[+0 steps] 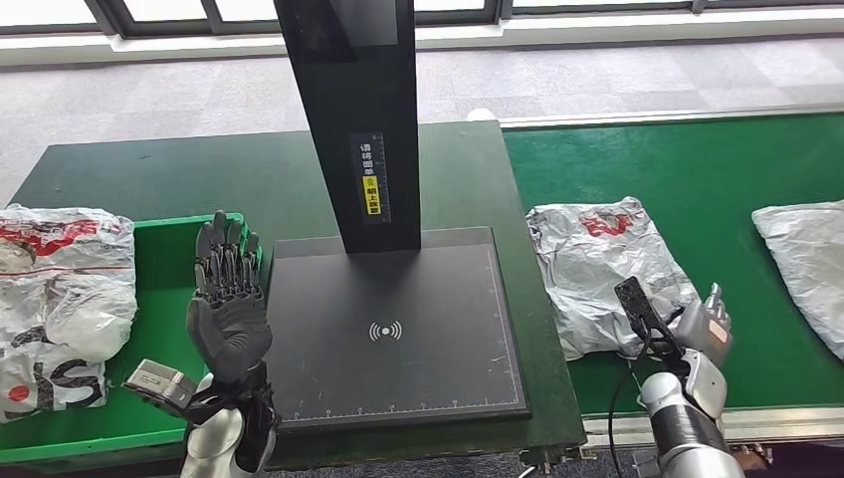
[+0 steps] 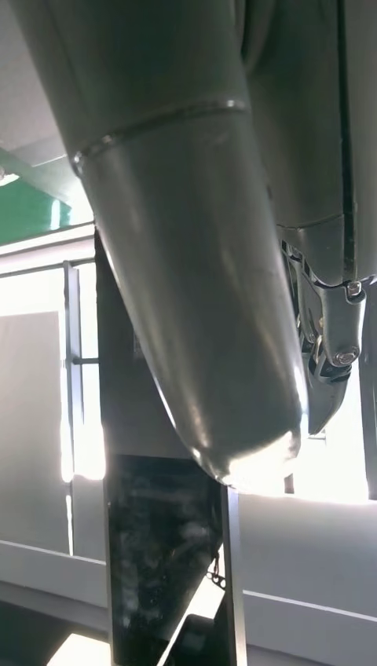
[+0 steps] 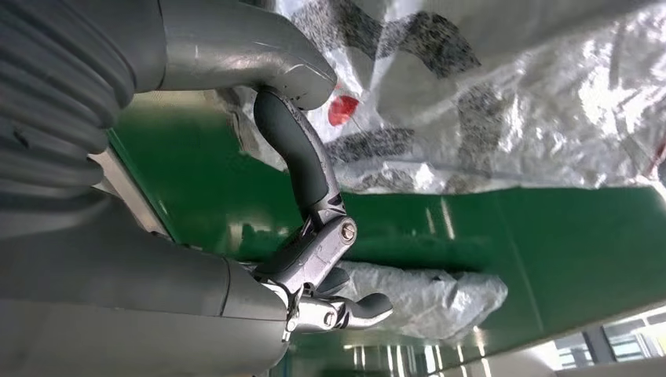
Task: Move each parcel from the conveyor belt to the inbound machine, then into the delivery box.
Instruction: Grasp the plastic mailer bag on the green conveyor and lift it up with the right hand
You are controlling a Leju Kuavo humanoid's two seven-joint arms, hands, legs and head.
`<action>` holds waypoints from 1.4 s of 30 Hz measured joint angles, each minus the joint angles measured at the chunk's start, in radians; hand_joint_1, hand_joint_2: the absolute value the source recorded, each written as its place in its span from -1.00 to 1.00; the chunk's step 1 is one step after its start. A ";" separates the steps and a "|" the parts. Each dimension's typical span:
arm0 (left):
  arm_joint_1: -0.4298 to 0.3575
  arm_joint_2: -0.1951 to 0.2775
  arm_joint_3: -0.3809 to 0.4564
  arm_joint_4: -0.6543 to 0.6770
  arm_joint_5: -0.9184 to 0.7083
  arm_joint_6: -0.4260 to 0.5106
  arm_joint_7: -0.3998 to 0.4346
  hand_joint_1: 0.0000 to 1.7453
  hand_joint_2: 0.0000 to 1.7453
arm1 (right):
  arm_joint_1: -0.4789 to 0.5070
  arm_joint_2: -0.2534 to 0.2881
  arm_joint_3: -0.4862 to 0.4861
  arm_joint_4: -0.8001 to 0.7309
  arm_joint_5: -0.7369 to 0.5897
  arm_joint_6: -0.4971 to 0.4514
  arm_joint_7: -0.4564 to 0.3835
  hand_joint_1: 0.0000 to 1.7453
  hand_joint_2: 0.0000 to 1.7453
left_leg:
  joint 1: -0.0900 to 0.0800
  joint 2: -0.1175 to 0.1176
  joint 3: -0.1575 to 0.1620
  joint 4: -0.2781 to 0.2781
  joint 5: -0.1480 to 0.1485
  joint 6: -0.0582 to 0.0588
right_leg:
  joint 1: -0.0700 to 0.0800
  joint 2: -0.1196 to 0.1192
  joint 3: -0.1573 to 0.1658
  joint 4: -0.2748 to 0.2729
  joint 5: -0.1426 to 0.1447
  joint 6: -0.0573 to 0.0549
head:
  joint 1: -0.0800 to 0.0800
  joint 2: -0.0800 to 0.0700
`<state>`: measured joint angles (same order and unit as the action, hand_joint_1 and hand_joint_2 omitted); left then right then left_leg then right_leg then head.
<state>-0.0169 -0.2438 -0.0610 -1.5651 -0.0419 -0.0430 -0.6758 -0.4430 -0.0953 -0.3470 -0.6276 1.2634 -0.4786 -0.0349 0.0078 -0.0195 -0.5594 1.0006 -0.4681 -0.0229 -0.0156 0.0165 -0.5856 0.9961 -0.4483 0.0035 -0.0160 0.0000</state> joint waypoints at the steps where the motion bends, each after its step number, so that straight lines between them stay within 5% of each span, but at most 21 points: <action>1: 0.000 -0.001 0.000 0.002 -0.004 0.001 0.000 -1.00 -1.00 | -0.006 -0.002 0.000 0.020 0.007 0.007 0.006 -1.00 1.00 | 0.000 0.000 0.000 0.000 0.000 0.000 | 0.000 0.000 0.000 0.000 0.000 0.000 | 0.000 0.000; 24: 0.000 -0.008 0.001 0.018 -0.019 0.008 0.002 -1.00 -1.00 | -0.046 -0.012 0.000 0.156 0.031 0.045 0.027 -1.00 1.00 | 0.000 0.000 0.000 0.000 0.000 0.000 | 0.000 0.000 0.000 0.000 0.000 0.000 | 0.000 0.000; 29: -0.002 -0.008 0.001 0.022 -0.028 0.009 0.003 -1.00 -1.00 | -0.055 -0.013 0.000 0.174 0.063 0.132 0.061 -1.00 1.00 | 0.000 0.000 0.000 0.000 0.000 0.000 | 0.000 0.000 0.000 0.000 0.000 0.000 | 0.000 0.000; 30: -0.004 -0.008 0.001 0.024 -0.030 0.010 0.004 -1.00 -1.00 | -0.059 -0.013 0.000 0.184 0.076 0.171 0.070 -0.73 1.00 | 0.000 0.000 0.000 0.000 0.000 0.000 | 0.000 0.000 0.000 0.000 0.000 0.000 | 0.000 0.000; 33: -0.012 -0.008 0.001 0.034 -0.034 0.011 0.005 -1.00 -1.00 | -0.073 -0.013 0.000 0.217 0.108 0.274 0.083 0.78 1.00 | 0.000 0.000 0.001 0.000 0.000 0.000 | 0.001 0.000 0.001 0.000 0.000 0.000 | 0.000 0.000; 34: -0.015 -0.008 0.002 0.038 -0.036 0.013 0.006 -1.00 -1.00 | -0.078 -0.012 0.000 0.225 0.111 0.290 0.080 1.00 1.00 | 0.000 0.001 0.002 0.000 0.000 0.000 | 0.001 0.000 0.002 0.000 0.000 0.000 | 0.000 0.000; 42: -0.026 -0.008 0.005 0.064 -0.049 0.029 0.014 -1.00 -1.00 | -0.091 0.004 0.000 0.253 0.071 0.385 -0.072 1.00 1.00 | 0.001 0.004 0.007 0.000 -0.001 0.000 | 0.002 0.003 0.006 -0.001 0.000 0.000 | 0.000 0.000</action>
<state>-0.0426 -0.2518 -0.0556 -1.5010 -0.0909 -0.0138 -0.6614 -0.5336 -0.0913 -0.3473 -0.3742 1.3344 -0.0932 -0.1073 0.0087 -0.0158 -0.5521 1.0006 -0.4688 -0.0232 -0.0140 0.0198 -0.5799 0.9954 -0.4482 0.0035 -0.0160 0.0000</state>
